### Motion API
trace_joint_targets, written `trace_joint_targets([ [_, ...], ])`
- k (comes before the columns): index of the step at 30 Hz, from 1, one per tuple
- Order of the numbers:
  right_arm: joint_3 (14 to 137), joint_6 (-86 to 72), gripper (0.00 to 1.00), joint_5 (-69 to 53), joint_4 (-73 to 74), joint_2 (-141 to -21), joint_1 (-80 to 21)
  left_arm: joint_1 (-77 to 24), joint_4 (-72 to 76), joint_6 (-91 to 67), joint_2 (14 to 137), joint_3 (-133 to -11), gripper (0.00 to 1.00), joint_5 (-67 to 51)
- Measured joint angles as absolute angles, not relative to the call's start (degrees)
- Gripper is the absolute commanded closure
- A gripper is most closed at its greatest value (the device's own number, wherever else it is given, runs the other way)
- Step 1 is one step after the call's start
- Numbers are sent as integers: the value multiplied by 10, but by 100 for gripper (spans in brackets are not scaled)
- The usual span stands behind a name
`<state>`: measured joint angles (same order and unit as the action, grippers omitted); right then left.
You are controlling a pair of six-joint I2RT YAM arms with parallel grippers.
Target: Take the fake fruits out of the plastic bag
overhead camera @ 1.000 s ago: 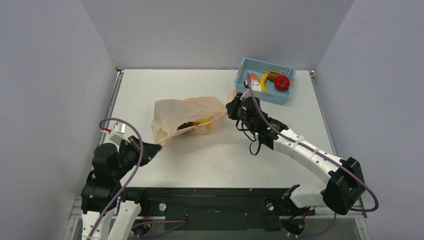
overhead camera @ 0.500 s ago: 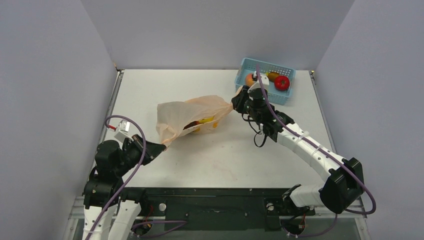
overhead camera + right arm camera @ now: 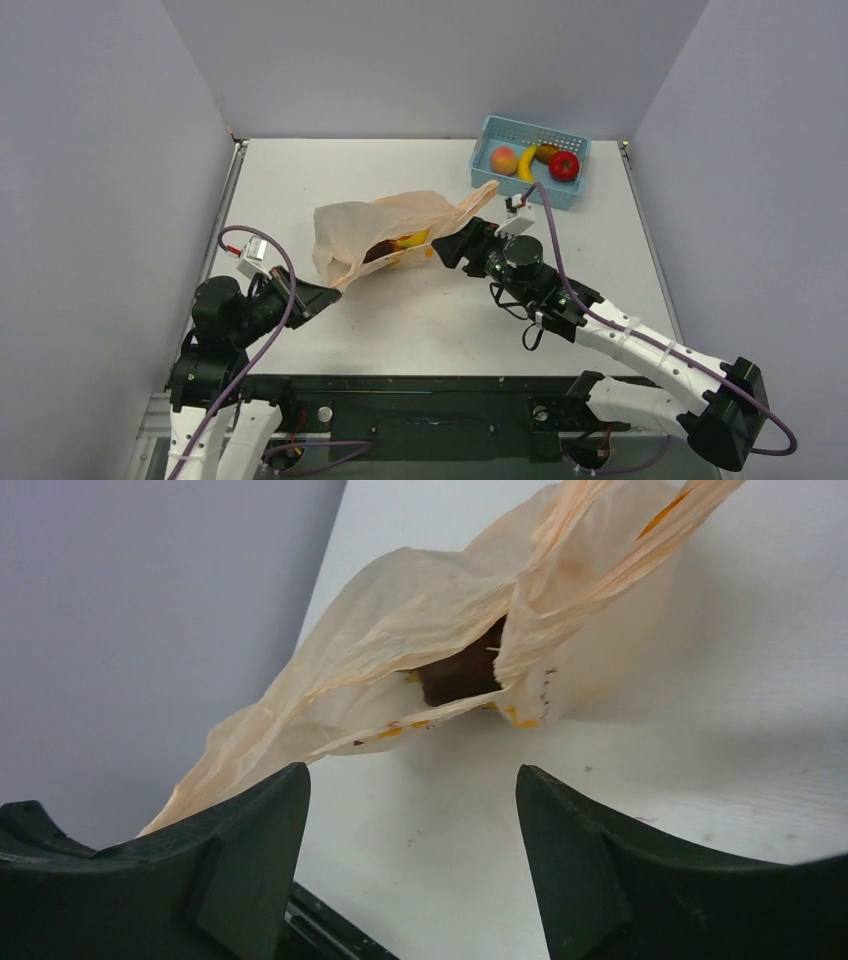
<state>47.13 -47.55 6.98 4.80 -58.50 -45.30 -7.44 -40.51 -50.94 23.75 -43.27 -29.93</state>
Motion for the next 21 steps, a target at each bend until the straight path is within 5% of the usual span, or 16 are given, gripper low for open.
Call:
trace_joint_targets([
  [7, 431, -595, 32, 66, -96, -693, -485, -74, -405, -510, 239, -433, 100, -311],
  [18, 486, -681, 45, 126, -119, -830, -513, -74, -420, -506, 233, -433, 100, -316],
  [21, 486, -680, 67, 149, -123, -846, -517, -74, -427, -503, 233, -435, 100, -316],
])
